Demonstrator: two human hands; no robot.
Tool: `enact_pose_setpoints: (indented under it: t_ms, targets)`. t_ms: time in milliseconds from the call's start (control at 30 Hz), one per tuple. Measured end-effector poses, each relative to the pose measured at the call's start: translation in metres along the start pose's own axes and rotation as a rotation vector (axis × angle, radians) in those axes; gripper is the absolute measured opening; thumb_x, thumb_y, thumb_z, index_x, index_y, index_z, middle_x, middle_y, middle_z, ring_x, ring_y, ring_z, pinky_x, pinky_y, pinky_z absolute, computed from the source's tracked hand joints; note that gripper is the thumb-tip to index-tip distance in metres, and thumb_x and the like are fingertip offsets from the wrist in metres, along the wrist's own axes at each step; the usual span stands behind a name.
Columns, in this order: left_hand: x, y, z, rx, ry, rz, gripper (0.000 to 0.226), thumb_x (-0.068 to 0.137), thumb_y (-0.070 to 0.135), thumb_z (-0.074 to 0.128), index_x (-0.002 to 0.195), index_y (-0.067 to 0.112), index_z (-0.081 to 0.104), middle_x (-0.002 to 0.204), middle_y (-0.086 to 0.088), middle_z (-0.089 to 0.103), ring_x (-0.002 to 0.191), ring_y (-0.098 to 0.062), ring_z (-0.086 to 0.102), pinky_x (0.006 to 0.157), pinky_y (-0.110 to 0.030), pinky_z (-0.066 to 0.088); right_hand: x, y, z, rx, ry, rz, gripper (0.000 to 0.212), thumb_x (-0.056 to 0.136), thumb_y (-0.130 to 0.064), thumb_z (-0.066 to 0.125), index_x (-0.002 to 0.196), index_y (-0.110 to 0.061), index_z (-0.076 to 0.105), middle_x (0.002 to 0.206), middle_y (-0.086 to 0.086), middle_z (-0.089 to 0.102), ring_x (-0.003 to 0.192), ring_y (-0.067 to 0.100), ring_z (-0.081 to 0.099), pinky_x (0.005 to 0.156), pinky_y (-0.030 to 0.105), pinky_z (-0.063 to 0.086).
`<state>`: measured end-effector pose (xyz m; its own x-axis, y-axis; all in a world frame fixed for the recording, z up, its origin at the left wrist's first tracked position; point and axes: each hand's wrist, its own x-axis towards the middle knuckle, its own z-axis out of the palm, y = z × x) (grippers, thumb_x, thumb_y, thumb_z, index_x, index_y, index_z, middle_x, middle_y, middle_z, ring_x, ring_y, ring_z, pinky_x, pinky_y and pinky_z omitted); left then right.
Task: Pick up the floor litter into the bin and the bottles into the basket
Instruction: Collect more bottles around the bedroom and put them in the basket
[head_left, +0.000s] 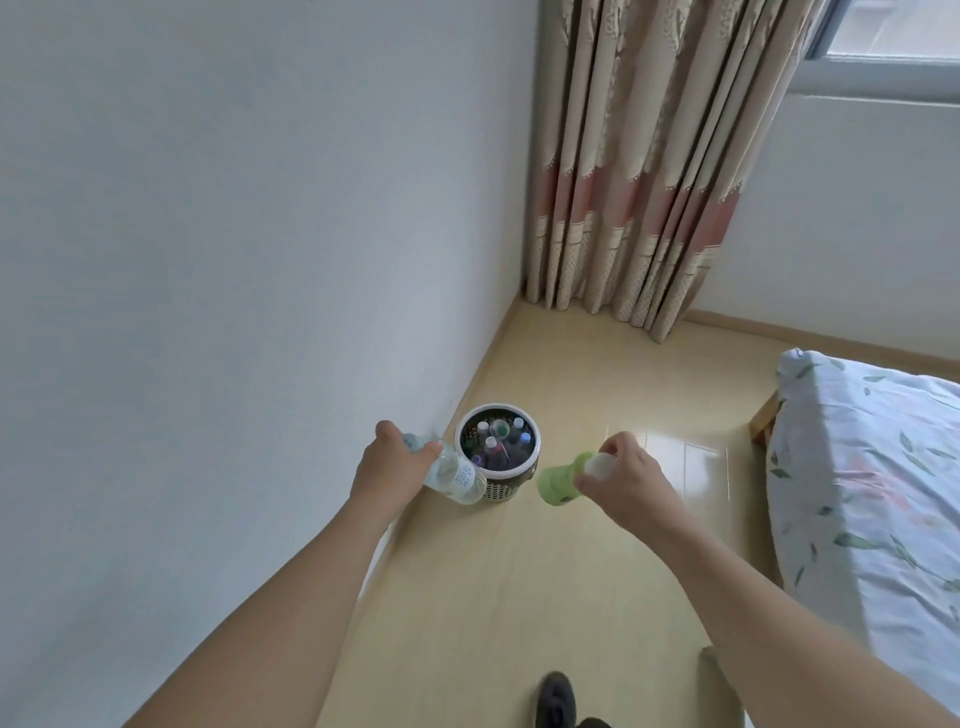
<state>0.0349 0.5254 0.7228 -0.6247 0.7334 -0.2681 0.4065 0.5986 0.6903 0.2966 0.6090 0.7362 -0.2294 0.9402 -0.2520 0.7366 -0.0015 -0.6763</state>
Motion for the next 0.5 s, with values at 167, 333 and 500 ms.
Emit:
enact_pose_setpoints:
  t_ms: [167, 333, 500]
  targets:
    - [0.116, 0.024, 0.050, -0.068, -0.009, -0.127, 0.051, 0.083, 0.048, 0.065, 0.105, 0.008, 0.041, 0.102, -0.007, 0.057, 0.090, -0.031, 0.066, 0.066, -0.032, 0.048, 0.128, 0.008, 0.018, 0.028, -0.074, 0.119, 0.021, 0.077, -0.030, 0.056, 0.091, -0.019, 0.045, 0.090, -0.004, 0.053, 0.073, 0.016, 0.052, 0.058, 0.029, 0.043]
    - [0.216, 0.030, 0.089, -0.112, 0.029, -0.310, 0.049, 0.083, 0.047, 0.065, 0.102, 0.009, 0.041, 0.103, -0.009, 0.058, 0.089, -0.030, 0.066, 0.061, -0.031, 0.045, 0.253, 0.018, 0.045, 0.047, -0.184, 0.145, 0.018, 0.079, -0.024, 0.055, 0.090, -0.014, 0.044, 0.094, 0.001, 0.051, 0.071, 0.015, 0.047, 0.055, 0.026, 0.037]
    - [0.318, 0.013, 0.139, -0.115, 0.008, -0.421, 0.050, 0.079, 0.049, 0.068, 0.099, 0.010, 0.044, 0.099, -0.006, 0.057, 0.088, -0.029, 0.067, 0.077, -0.040, 0.056, 0.362, 0.041, 0.093, 0.031, -0.250, 0.223, 0.017, 0.083, -0.025, 0.053, 0.090, -0.014, 0.042, 0.092, 0.000, 0.050, 0.070, 0.015, 0.047, 0.054, 0.027, 0.035]
